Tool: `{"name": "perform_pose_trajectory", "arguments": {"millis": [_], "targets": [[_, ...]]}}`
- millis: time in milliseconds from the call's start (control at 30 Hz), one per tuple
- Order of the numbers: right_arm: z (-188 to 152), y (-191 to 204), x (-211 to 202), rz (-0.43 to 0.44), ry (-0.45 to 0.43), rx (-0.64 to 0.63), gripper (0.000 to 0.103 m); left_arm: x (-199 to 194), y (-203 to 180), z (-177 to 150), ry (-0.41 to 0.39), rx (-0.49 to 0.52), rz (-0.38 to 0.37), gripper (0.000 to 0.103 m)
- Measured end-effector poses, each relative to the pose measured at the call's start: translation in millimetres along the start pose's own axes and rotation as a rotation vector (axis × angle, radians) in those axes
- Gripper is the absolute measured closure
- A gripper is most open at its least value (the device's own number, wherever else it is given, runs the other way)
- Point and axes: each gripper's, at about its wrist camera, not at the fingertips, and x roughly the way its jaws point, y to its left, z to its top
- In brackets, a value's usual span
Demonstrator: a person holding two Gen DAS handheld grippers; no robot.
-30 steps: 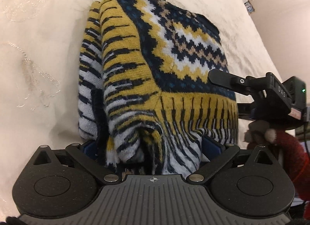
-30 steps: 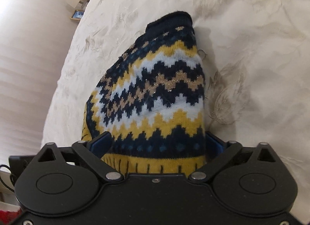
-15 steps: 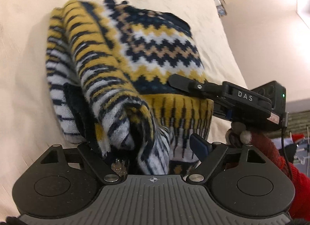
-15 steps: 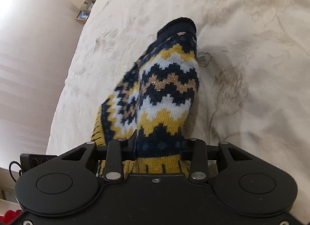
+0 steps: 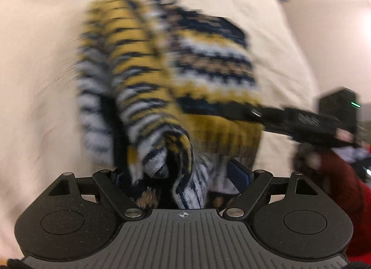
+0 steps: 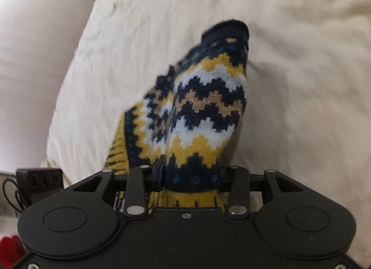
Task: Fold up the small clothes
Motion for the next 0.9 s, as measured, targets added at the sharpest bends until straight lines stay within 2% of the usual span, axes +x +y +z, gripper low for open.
{"name": "perform_pose_trajectory", "arguments": {"millis": [33, 100, 133, 167, 267, 333, 400, 467, 667, 833, 900], "targets": [[-2.3, -0.9, 1.1, -0.033, 0.008, -0.036, 0.044, -0.9, 2.9, -1.5, -0.022, -0.010, 0.071, 0.020], [-2.5, -1.2, 1.1, -0.088, -0.001, -0.083, 0.035, -7.9, 7.4, -0.5, -0.070, -0.030, 0.158, 0.020], [-1.0, -1.9, -1.2, -0.096, -0.014, -0.087, 0.033, -12.9, 7.7, 2.9, -0.095, -0.040, 0.180, 0.020], [0.6, -2.1, -4.3, -0.100, -0.034, -0.088, 0.025, -19.9, 6.8, 3.7, -0.126, -0.037, 0.200, 0.020], [2.7, 0.5, -13.8, -0.116, -0.089, -0.117, 0.020, -40.7, -3.4, 2.4, -0.207, 0.025, 0.273, 0.020], [-2.7, 4.8, -21.9, -0.132, -0.132, -0.147, 0.014, -55.0, -15.8, 3.0, -0.271, 0.075, 0.296, 0.020], [-3.0, 11.2, -25.4, -0.150, -0.181, -0.151, 0.012, -68.3, -28.2, 3.6, -0.331, 0.121, 0.295, 0.020], [-7.8, 17.5, -30.0, -0.170, -0.227, -0.170, 0.011, -69.5, -45.4, 17.6, -0.368, 0.172, 0.289, 0.020], [-2.6, 20.4, -39.6, -0.231, -0.327, -0.154, 0.007, -44.6, -54.0, 70.7, -0.368, 0.246, 0.279, 0.019], [8.7, 19.6, -38.3, -0.279, -0.346, -0.149, 0.007, -29.6, -29.9, 93.1, -0.348, 0.191, 0.324, 0.019], [13.4, 19.0, -37.1, -0.298, -0.353, -0.150, 0.007, -24.0, -16.1, 95.9, -0.314, 0.162, 0.382, 0.019]]}}
